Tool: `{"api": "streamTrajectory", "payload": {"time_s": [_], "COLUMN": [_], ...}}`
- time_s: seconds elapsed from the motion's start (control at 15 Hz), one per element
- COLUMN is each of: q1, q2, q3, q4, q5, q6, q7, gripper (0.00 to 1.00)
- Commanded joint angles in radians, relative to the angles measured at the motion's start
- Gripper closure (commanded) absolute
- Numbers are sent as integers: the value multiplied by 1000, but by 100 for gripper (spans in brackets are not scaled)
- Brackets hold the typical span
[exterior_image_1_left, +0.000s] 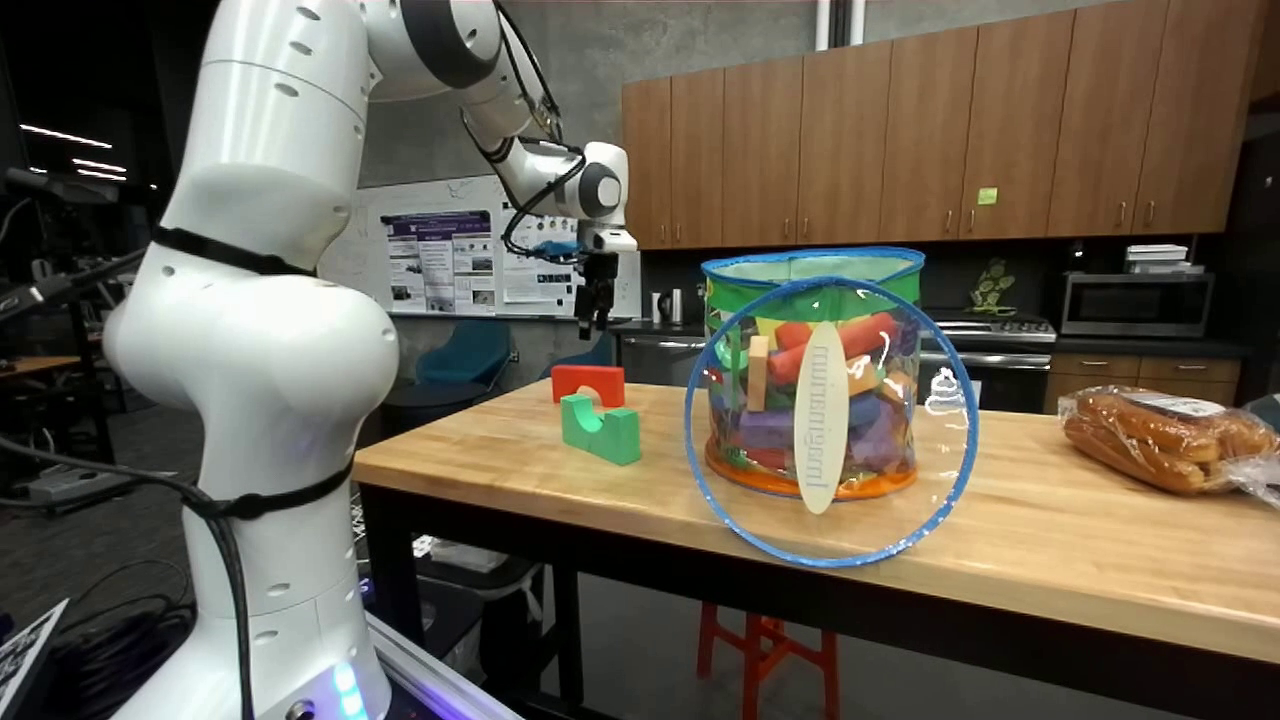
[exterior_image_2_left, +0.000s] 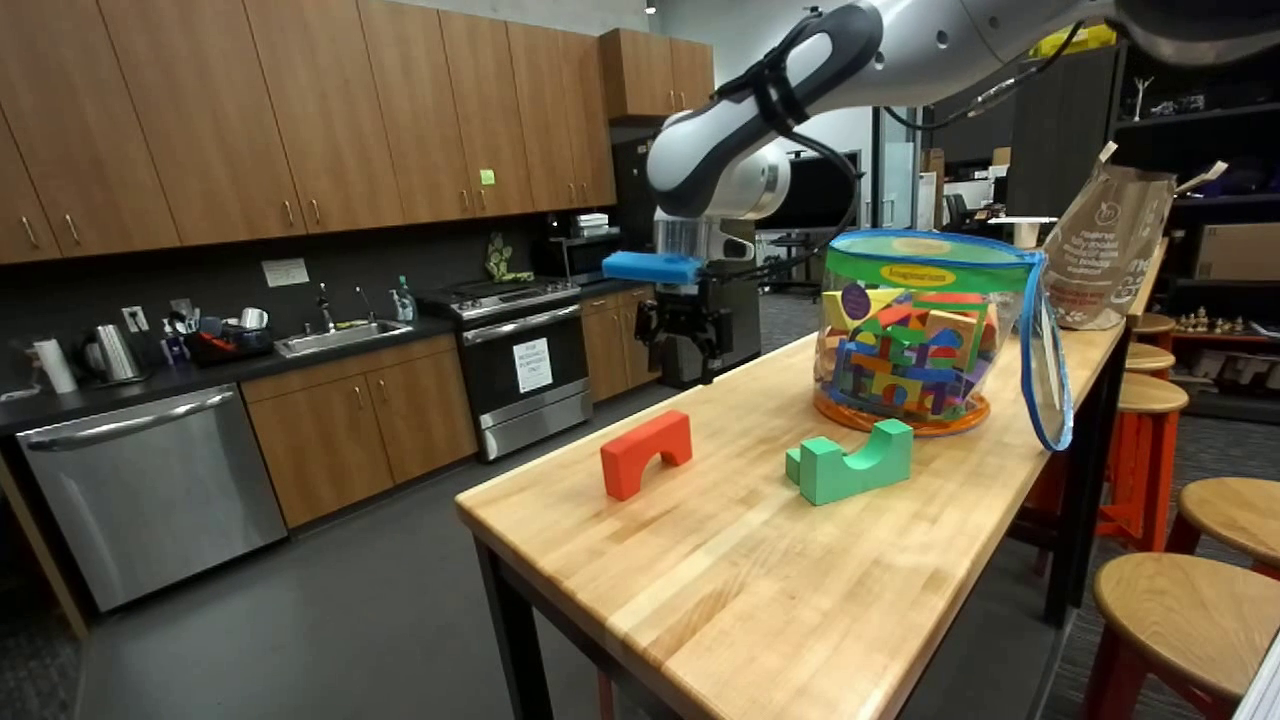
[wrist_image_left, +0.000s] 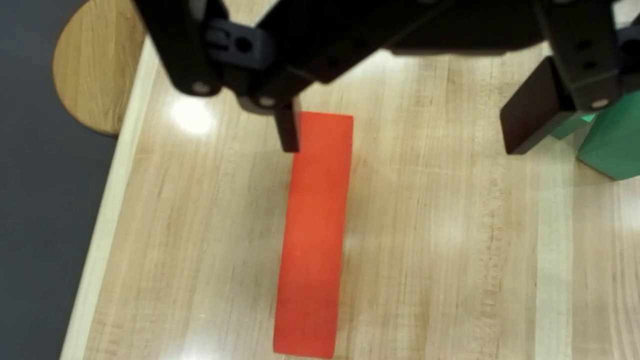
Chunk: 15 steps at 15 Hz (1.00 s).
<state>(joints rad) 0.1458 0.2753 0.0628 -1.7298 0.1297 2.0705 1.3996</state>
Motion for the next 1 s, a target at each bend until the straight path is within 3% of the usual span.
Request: {"api": "streamTrajectory", "payload": {"time_s": [0.0,0.53,0.67,0.8,0.93], "q1": [1,-39,-50,-59,-64], "q2": [-142,-353,-390,-416,-436], "q3": [-10,-1,2,6,10], "q4": [-186,-475,-531,-576,-614], "q5": [-37,-52,-54,-54,-50], "q6": [73,176,192,203,214], "q7": [-18,-31,-33,-36,-42], "gripper": [0,2,27,35,51]}}
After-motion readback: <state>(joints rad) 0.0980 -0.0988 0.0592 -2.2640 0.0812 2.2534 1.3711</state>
